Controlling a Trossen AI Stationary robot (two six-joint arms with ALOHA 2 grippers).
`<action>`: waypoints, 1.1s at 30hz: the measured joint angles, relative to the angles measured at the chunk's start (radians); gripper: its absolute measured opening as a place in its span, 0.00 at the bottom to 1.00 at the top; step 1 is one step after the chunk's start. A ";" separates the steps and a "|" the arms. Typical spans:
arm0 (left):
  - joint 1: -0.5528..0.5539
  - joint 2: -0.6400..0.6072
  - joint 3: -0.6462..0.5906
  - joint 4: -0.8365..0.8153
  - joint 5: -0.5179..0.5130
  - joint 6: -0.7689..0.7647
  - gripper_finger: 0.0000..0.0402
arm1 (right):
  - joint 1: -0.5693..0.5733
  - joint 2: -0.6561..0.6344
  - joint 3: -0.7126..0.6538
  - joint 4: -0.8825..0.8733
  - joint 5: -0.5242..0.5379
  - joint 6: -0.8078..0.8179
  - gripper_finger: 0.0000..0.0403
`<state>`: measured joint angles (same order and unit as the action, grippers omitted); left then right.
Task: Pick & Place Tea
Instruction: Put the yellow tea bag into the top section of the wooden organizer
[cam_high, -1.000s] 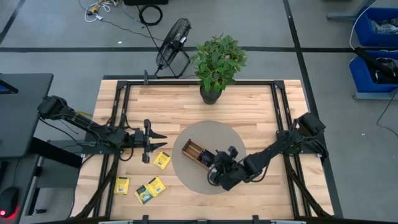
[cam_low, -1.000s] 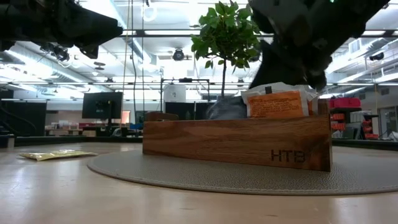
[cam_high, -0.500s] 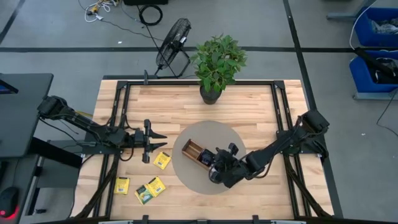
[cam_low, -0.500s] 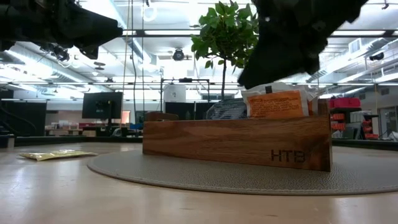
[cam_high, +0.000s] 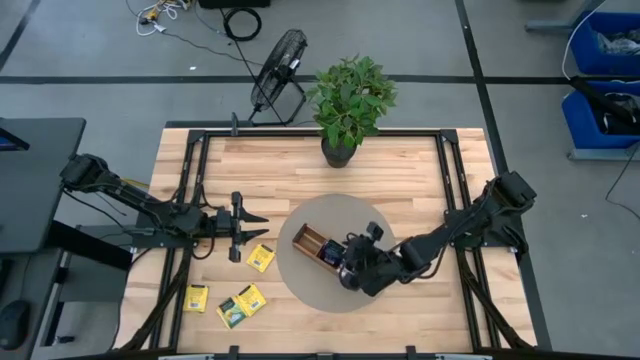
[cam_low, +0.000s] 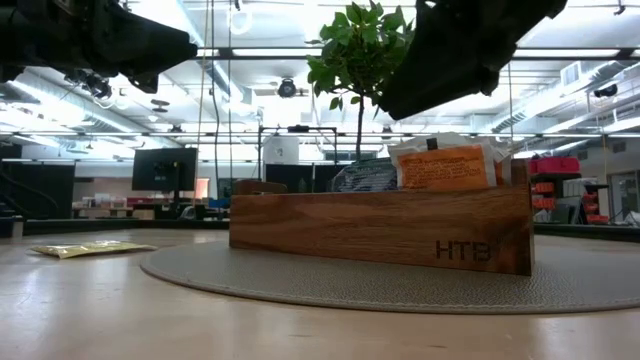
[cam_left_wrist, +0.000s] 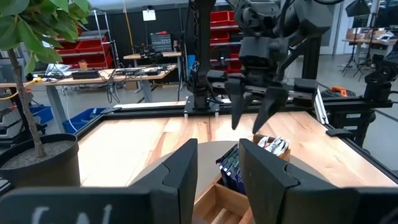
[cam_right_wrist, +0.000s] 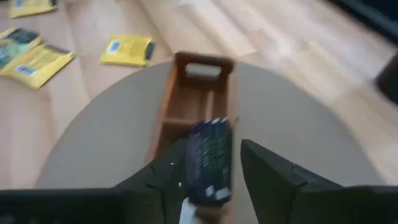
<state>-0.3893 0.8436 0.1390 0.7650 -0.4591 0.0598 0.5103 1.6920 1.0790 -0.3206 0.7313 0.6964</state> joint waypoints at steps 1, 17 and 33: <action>0.000 0.000 0.000 0.000 0.000 0.004 0.30 | -0.002 0.000 0.000 0.000 -0.017 0.000 0.40; -0.001 0.000 0.000 -0.002 0.000 0.004 0.30 | -0.047 -0.016 0.042 0.071 -0.096 -0.237 0.40; -0.002 0.000 0.230 -0.682 0.082 -0.291 0.30 | -0.069 -0.014 0.042 0.126 -0.158 -0.314 0.40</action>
<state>-0.3908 0.8440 0.3693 0.0835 -0.3768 -0.2308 0.4413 1.6775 1.1206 -0.1946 0.5735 0.3827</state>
